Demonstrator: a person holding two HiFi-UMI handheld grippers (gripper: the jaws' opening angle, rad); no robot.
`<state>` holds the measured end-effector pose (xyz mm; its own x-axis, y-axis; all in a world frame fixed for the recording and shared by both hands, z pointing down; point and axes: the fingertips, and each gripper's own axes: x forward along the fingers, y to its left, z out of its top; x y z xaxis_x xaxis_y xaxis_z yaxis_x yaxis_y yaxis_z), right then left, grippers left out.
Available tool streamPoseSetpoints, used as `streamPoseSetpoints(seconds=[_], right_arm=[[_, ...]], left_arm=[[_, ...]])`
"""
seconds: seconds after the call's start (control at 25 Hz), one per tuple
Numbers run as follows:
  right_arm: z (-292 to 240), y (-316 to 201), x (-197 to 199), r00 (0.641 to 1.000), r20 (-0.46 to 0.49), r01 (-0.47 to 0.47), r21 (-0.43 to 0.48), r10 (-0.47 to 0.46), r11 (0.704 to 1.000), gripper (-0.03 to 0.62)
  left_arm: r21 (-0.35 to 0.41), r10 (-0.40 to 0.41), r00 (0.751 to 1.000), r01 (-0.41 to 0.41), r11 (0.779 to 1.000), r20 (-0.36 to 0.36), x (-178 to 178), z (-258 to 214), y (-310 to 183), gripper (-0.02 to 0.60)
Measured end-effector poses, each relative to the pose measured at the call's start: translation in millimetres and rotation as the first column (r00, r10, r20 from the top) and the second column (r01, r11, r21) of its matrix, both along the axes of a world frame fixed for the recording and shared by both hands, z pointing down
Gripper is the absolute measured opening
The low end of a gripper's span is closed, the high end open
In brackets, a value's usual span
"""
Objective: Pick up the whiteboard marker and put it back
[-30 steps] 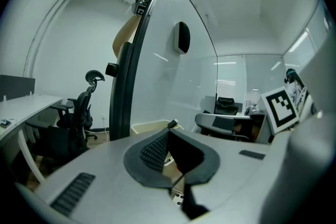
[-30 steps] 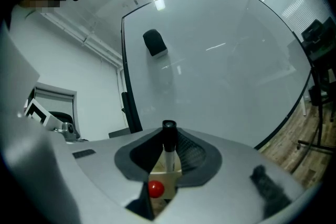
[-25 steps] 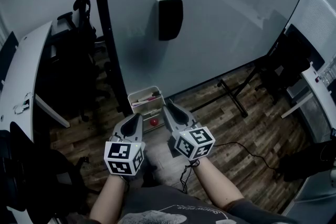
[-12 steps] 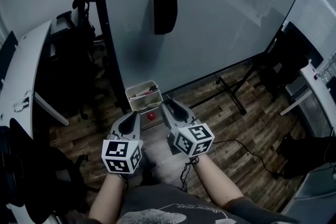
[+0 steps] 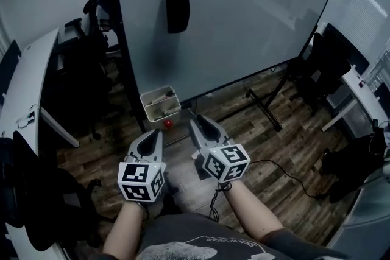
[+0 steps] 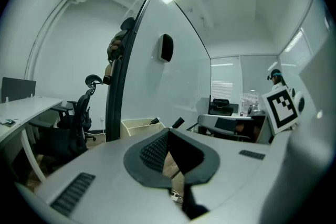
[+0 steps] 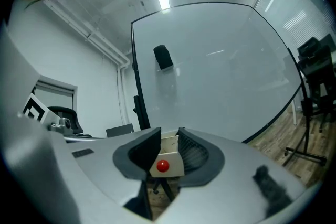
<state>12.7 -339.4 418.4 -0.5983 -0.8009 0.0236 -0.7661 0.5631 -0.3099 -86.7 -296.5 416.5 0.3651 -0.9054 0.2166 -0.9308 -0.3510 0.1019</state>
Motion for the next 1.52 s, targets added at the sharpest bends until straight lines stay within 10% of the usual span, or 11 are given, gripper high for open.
streamPoseSetpoints(seconds=[1.52], right_arm=[[16, 177, 62, 0.998, -0.064, 0.021, -0.044, -0.024, 0.999, 0.021]], left_arm=[[-0.014, 0.061, 0.998, -0.061, 0.998, -0.018, 86, 6, 157, 0.014]])
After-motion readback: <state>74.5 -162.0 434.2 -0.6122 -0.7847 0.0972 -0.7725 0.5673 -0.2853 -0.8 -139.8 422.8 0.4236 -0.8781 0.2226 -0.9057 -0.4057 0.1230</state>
